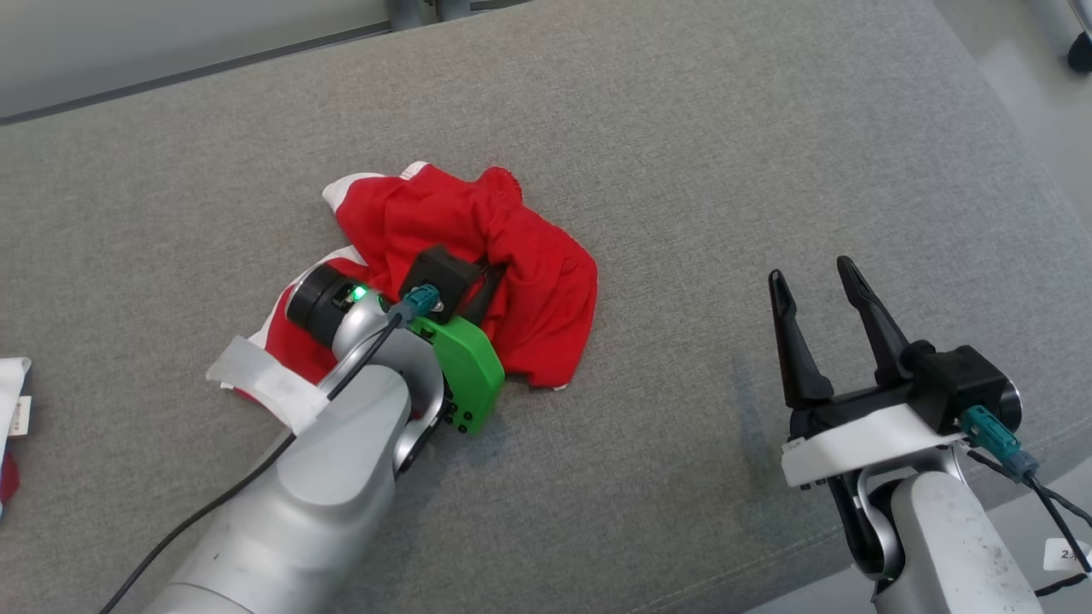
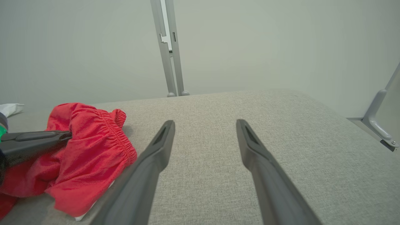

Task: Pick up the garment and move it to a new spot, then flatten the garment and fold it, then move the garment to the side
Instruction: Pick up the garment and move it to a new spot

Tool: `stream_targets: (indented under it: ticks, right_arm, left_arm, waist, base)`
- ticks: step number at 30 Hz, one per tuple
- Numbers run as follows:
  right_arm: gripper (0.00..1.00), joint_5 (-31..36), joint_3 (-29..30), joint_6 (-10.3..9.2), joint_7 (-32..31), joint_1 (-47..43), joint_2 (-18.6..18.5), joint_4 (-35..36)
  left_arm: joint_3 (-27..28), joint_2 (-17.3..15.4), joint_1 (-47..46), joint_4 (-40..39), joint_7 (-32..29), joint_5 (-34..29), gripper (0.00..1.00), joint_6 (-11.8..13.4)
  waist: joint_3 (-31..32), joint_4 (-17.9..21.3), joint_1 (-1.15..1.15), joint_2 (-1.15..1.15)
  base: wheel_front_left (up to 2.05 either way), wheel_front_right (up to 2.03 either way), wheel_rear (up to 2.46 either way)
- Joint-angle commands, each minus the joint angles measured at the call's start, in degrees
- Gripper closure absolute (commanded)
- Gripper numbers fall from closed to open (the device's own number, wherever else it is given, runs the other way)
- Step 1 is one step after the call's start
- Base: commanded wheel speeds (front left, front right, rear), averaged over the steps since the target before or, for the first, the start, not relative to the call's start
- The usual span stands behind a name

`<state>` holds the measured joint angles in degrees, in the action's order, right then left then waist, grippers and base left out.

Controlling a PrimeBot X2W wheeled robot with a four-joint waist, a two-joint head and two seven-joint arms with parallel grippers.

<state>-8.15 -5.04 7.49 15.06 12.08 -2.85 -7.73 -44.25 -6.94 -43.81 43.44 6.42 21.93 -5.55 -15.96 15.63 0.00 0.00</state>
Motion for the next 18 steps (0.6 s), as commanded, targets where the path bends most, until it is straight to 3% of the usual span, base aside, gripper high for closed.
stream_targets:
  ticks: [1,11,12,13,14,18]
  right_arm:
    - [0.00,-0.4,-0.1,0.00,0.2,-0.1,-0.1,0.1]
    - [0.00,0.0,-0.6,0.00,0.2,-0.9,-0.1,-0.8]
    - [0.00,0.1,-0.7,0.00,0.2,-1.0,-0.1,-0.9]
    - [0.00,0.2,-0.8,0.00,0.2,-1.1,-0.1,-0.9]
    - [0.00,0.2,-0.8,0.00,0.2,-1.2,-0.1,-1.1]
    - [0.00,0.5,-0.5,0.00,0.2,-1.7,-0.1,-1.5]
  left_arm:
    - [-0.4,0.9,0.7,2.3,1.5,0.5,1.00,-0.3]
    - [-3.7,3.8,1.5,7.5,5.5,2.8,1.00,-1.1]
    - [-4.0,3.9,1.8,7.8,5.8,3.3,0.84,-1.2]
    - [-4.4,4.0,2.0,8.0,6.1,3.6,0.19,-1.1]
    - [-4.8,4.0,2.1,8.0,6.4,3.9,0.00,-1.0]
    - [-6.2,4.0,2.7,6.1,7.3,6.1,0.00,-0.5]
  waist:
    - [-0.4,0.7,0.00,0.00]
    - [1.9,-0.8,0.00,0.00]
    - [2.2,-1.0,0.00,0.00]
    - [2.6,-1.3,0.00,0.00]
    - [3.0,-1.5,0.00,0.00]
    - [4.8,-3.0,0.00,0.00]
  base:
    - [0.00,0.00,0.00]
    - [0.00,0.00,0.00]
    - [0.00,0.00,0.00]
    - [0.00,0.00,0.00]
    - [0.00,0.00,0.00]
    - [0.00,0.00,0.00]
